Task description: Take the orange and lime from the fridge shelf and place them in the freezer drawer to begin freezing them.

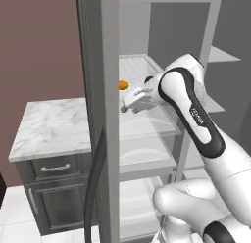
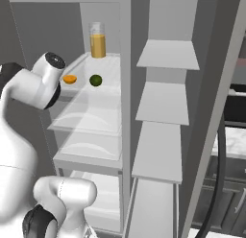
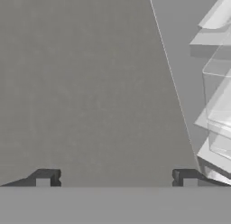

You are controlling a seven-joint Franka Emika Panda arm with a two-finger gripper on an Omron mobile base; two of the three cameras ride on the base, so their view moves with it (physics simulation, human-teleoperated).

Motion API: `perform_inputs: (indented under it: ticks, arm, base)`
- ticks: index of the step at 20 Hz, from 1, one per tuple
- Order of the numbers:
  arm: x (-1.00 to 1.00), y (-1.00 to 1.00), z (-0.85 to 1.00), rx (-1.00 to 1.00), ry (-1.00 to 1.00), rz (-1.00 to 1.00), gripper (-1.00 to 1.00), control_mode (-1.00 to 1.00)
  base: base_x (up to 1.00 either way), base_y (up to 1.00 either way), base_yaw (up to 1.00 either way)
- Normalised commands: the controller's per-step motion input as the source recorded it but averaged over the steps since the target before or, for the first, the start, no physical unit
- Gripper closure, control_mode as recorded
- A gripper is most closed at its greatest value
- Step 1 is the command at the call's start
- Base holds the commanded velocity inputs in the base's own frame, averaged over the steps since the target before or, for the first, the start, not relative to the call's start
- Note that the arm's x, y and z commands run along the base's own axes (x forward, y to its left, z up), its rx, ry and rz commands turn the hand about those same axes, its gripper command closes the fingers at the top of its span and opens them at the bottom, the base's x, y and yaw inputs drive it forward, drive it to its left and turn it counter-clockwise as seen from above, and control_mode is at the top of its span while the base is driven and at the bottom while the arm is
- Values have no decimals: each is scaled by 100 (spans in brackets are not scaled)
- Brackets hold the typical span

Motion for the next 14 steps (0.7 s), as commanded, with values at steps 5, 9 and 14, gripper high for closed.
perform_inputs:
  ticks: [5, 9, 14]
  arm:
    - [12, -94, 52, -6, -9, -28, -100, -100]
    - [39, -79, 21, -4, -1, -37, -100, -100]
    - [-26, -86, -19, 0, -1, -37, -100, -100]
  base:
    - [0, 0, 0]
    - [0, 0, 0]
    - [0, 0, 0]
